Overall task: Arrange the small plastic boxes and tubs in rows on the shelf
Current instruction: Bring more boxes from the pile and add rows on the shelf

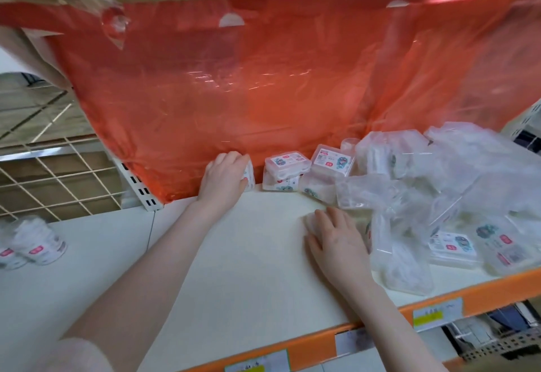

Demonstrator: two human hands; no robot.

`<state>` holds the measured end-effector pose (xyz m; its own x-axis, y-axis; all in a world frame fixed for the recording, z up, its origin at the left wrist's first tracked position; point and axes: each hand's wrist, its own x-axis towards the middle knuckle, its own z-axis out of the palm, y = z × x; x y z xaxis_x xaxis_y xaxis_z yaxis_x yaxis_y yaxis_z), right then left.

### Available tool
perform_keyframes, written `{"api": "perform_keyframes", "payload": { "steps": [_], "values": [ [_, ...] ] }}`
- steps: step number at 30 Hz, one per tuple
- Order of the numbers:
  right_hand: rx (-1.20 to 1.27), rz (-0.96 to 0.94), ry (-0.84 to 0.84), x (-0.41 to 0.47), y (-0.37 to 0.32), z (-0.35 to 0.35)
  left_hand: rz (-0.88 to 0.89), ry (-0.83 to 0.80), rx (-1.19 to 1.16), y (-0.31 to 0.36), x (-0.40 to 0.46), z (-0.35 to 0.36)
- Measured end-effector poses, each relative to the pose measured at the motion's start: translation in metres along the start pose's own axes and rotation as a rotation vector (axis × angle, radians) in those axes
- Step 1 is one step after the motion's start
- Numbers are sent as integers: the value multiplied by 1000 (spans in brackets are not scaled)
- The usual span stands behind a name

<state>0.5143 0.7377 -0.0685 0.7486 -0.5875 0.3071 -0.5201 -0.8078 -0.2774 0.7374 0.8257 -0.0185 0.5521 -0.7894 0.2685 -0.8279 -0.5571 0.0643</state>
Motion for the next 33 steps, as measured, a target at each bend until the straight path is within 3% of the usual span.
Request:
{"api": "perform_keyframes", "payload": {
  "steps": [33],
  "values": [
    [44, -45, 36, -2, -1, 6, -339, 99, -508, -15, -79, -28]
  ]
}}
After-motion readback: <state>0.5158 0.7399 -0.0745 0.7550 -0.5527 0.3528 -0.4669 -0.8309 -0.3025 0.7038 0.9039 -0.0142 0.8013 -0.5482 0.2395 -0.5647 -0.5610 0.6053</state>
